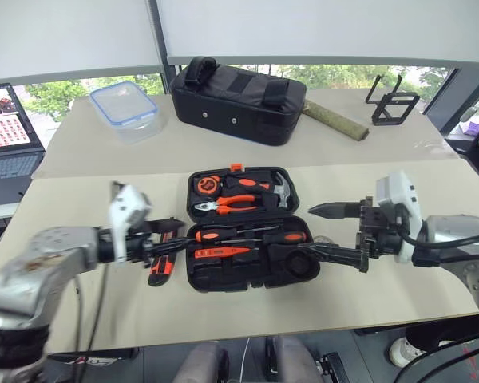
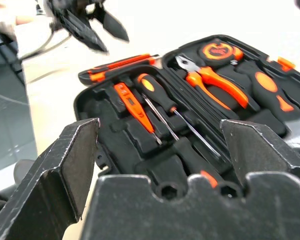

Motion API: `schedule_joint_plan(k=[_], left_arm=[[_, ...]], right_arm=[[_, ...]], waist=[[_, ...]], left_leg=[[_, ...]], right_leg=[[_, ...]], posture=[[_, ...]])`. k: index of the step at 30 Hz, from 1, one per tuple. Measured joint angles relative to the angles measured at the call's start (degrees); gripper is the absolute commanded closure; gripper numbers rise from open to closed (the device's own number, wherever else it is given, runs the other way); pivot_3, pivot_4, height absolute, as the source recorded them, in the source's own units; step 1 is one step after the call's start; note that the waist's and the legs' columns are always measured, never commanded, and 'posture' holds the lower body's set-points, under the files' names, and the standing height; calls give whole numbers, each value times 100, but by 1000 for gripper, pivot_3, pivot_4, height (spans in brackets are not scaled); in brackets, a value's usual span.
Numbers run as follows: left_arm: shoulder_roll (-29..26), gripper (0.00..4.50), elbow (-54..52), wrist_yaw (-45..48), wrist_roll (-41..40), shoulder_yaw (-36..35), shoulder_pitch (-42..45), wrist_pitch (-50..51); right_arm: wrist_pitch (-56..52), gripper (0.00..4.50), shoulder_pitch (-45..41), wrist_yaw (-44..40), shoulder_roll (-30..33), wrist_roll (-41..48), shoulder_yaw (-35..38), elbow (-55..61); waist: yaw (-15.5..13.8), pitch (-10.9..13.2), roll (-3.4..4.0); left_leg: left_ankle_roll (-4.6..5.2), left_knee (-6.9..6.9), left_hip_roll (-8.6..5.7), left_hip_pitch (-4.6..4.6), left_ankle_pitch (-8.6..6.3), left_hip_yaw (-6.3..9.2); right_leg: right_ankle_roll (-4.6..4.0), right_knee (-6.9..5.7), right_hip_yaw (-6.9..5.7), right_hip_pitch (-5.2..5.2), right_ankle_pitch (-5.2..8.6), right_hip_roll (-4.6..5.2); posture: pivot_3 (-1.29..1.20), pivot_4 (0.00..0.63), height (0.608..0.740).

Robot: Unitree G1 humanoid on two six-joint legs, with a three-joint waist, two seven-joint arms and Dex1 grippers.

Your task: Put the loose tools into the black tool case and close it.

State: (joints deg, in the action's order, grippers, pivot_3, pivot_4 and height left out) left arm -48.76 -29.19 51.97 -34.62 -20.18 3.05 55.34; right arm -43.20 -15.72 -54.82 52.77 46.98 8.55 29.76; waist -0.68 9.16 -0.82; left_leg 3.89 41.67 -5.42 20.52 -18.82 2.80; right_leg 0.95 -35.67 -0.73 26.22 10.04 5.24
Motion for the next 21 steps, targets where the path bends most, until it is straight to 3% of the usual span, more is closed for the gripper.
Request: schedule_joint_plan(k=[1,4,11,17,21], left_arm=[[-78,100,-55,-120,0,-152,-207,207],[-150,17,-251,-554,-16,-441,-413,793],[666,17,-690,-2039,-465,-8,1205,3430],[657,17,-179,-3106,-586,929,1472,3694],[547,17,-121,-3396,-665,1186,1565,3651]], right_arm=[[22,0,-14,-29,-1,-19,-37,-1],[40,0,-51,-135,-36,-69,-140,-7],[181,0,52,-159,-181,-192,-288,22],[284,0,165,-3,-260,-308,-300,138],[294,0,306,94,-282,-305,-283,254]], waist=[[-12,0,-1],[-76,4,-4],[-146,4,-16],[-37,5,-17],[-24,5,-16]], left_leg=[[0,0,0,-1,0,1],[0,1,0,1,-1,3],[-10,3,-8,-2,-2,2],[-26,-13,-5,-8,3,4],[-28,-23,-5,-25,2,4]], right_leg=[[0,0,-1,-2,0,1],[1,8,-5,-8,0,2],[5,-9,-9,-3,-3,-2],[-2,-11,5,3,1,-3],[-2,-8,6,-9,1,1]], posture=[[0,150,714],[0,150,714],[0,150,714],[0,150,714],[0,150,714]])
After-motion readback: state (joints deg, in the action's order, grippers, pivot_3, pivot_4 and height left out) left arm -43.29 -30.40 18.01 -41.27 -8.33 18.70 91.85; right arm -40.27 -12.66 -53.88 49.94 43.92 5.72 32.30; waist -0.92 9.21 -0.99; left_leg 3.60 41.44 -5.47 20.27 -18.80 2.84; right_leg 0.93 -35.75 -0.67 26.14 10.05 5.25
